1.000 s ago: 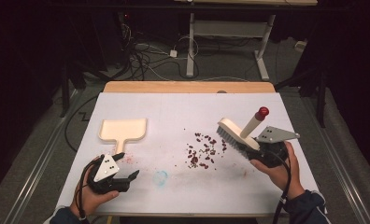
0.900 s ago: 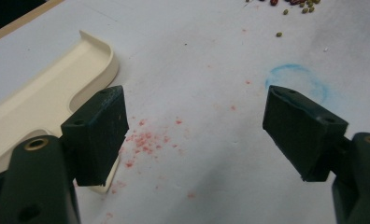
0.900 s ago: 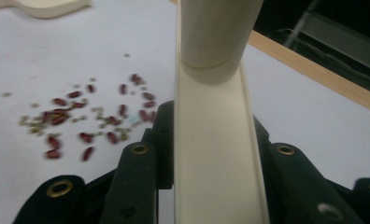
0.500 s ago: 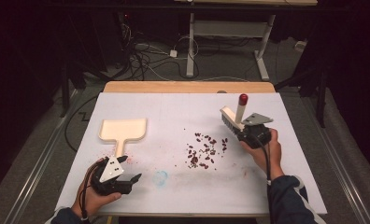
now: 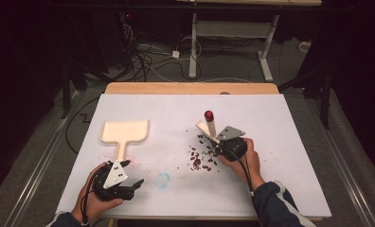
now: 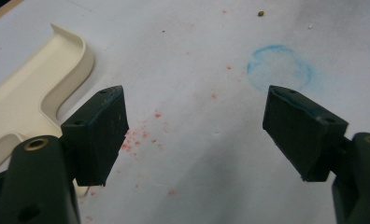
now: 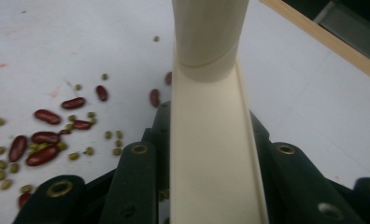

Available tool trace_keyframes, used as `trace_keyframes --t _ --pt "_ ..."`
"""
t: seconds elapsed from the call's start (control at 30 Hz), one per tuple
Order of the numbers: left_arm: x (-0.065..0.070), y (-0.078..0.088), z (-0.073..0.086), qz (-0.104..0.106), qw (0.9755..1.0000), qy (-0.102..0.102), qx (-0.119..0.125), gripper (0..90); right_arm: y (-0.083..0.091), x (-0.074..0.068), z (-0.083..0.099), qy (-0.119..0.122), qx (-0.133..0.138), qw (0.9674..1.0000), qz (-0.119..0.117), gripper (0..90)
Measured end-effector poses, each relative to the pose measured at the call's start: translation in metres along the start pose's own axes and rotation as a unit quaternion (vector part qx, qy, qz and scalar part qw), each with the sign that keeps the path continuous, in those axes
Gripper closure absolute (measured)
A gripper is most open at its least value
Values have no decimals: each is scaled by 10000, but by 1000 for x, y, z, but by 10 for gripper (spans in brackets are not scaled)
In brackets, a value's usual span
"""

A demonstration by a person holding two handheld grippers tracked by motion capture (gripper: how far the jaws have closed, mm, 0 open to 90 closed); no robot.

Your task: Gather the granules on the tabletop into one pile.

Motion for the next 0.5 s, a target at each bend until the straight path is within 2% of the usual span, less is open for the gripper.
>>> trace_keyframes --t 0.03,0.07,0.13,0.23,0.33,0.4,0.47,0.5 --pt "-1 1 0 -9 10000 -2 3 214 1 -9 0 106 14 9999 -93 675" --pt "-1 1 -1 -6 10000 22 32 214 1 -9 0 106 14 9999 -93 675" --pt "-1 2 -1 7 10000 31 62 214 6 -21 1 300 7 9994 -153 672" --pt "0 1 -2 22 10000 22 47 214 12 -28 2 437 22 9987 -245 672" --pt "1 1 -3 42 10000 -5 38 214 15 -27 4 525 28 9985 -166 674" --pt "2 1 -3 59 10000 5 51 214 17 -22 4 486 52 9987 -168 676" --pt "2 1 -4 75 9999 27 62 214 21 -7 -1 320 138 9992 -171 679" --pt "2 0 -4 80 9999 27 56 214 21 -7 -1 320 138 9992 -171 679"
Point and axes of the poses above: each handheld gripper's, and its own axes: y roughly backward along the jaws, z roughly out of its underside, x roughly to its right, the point moved 6 cm from there along -y, roughly forward along the jaws, and after that the axes turned 7 degrees about -x, right-handed, at the moved point
